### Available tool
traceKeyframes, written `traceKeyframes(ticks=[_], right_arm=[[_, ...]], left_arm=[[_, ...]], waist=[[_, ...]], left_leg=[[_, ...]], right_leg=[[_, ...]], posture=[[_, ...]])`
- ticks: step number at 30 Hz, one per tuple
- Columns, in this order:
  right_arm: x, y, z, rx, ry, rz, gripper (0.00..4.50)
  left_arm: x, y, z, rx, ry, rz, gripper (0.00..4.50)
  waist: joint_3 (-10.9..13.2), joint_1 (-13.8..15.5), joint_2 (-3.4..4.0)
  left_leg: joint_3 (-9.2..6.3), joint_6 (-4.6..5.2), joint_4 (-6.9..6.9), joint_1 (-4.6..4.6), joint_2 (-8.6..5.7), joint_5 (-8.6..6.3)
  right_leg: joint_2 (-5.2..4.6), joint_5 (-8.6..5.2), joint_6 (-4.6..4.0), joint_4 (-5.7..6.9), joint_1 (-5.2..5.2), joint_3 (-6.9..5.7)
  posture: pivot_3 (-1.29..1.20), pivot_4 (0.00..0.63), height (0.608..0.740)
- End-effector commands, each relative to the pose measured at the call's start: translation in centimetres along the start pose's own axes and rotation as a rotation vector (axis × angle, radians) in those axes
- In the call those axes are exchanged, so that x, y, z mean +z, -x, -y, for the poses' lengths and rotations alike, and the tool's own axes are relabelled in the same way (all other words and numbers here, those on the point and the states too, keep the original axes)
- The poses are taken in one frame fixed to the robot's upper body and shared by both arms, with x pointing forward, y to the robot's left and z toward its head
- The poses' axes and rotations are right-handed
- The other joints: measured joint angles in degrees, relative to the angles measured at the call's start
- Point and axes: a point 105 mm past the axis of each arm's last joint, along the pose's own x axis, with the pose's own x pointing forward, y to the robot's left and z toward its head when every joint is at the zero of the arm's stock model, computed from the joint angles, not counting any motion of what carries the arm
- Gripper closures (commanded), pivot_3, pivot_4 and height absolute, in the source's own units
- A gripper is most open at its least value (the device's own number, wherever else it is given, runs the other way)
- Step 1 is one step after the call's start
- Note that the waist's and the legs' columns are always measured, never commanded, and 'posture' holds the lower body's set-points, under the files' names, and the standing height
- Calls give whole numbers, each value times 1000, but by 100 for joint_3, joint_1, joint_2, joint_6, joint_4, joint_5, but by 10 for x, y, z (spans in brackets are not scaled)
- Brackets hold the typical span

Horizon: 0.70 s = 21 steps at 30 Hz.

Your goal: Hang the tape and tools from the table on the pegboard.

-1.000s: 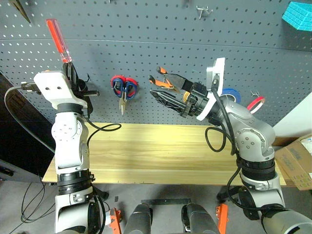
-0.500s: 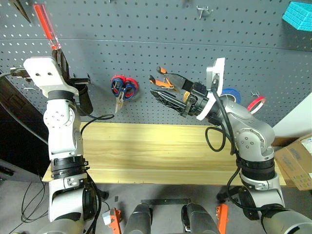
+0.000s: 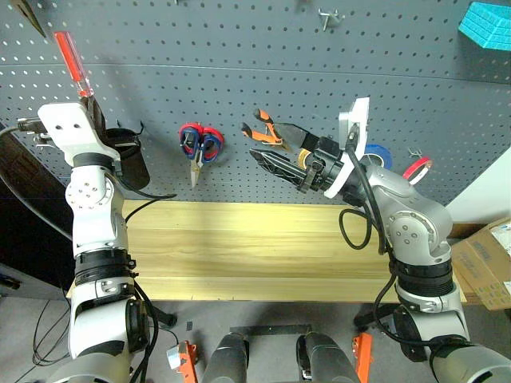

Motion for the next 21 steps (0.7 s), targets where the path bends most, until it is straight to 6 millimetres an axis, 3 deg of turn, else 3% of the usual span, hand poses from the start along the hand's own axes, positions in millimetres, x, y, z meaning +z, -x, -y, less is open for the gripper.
traceKeyframes(ticks=[1,10,21], right_arm=[[10,2,-6,17,26,28,0],[8,5,-7,3,24,16,0],[8,7,-6,-5,27,7,0]], left_arm=[[25,-10,-3,-2,-4,98,4474],[-3,-1,-3,24,46,19,4474],[-13,19,-8,47,34,-12,4474]], waist=[[0,-9,0],[2,-76,2],[2,-80,3]], left_leg=[[1,0,0,0,6,0],[10,0,-2,11,21,0],[12,0,-4,11,23,0]], right_leg=[[5,0,0,0,-1,0],[16,2,-4,3,-1,0],[16,1,-5,0,-1,2]], posture=[[56,141,740],[41,149,740],[43,147,740]])
